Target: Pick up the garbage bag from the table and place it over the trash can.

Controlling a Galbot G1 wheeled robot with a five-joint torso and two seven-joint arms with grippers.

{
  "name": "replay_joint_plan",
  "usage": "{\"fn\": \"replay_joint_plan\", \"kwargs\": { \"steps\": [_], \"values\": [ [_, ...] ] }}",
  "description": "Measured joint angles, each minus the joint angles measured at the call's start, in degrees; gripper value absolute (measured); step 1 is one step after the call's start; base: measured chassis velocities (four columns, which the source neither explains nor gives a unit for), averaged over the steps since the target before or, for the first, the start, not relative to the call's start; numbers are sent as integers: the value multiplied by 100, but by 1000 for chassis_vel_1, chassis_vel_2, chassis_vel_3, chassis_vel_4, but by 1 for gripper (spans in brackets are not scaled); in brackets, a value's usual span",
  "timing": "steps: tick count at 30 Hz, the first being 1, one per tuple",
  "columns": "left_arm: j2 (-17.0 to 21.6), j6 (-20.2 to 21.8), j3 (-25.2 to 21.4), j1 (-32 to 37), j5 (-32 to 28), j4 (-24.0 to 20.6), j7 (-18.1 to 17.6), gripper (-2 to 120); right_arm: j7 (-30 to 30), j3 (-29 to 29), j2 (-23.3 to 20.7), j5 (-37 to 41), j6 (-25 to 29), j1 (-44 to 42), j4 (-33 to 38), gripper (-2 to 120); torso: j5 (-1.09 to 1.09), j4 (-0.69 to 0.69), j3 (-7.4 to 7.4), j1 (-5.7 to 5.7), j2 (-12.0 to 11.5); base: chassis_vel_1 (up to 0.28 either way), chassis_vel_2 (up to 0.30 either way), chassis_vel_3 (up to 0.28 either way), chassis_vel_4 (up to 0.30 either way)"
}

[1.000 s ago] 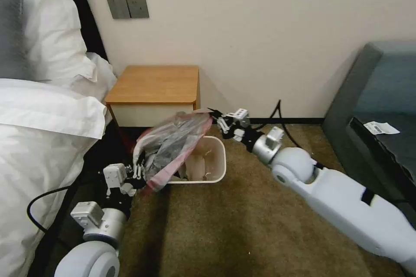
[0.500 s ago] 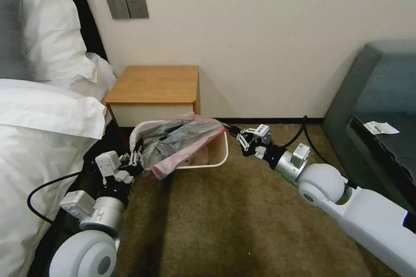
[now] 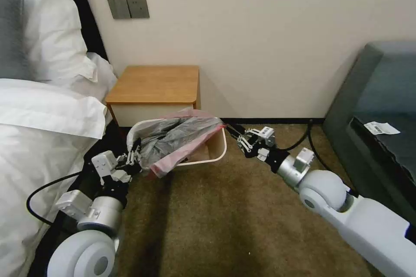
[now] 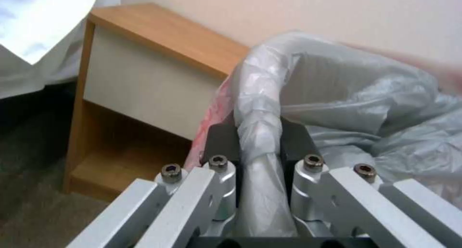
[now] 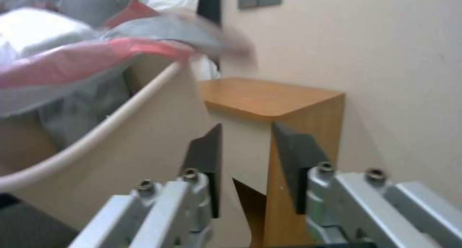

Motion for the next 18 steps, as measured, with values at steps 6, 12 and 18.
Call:
{"fn": "replay_joint_plan", "kwargs": {
  "steps": [6,12,18],
  "values": [
    [49,-36,-23,-237,7,304,-20,11,-58,931,-18,591,-70,-796,432,55,0,0,0,0,0,0,0,0,0],
    [30,-238,18,-213,307,472,-21,11,1766,995,532,2774,-493,-1250,2086,78,-1,1,0,0,0,0,0,0,0],
    [-66,-381,50,-197,507,476,7,11,2981,561,978,3547,-1093,-1142,2784,97,-1,1,0,0,0,0,0,0,0]
  ]
}}
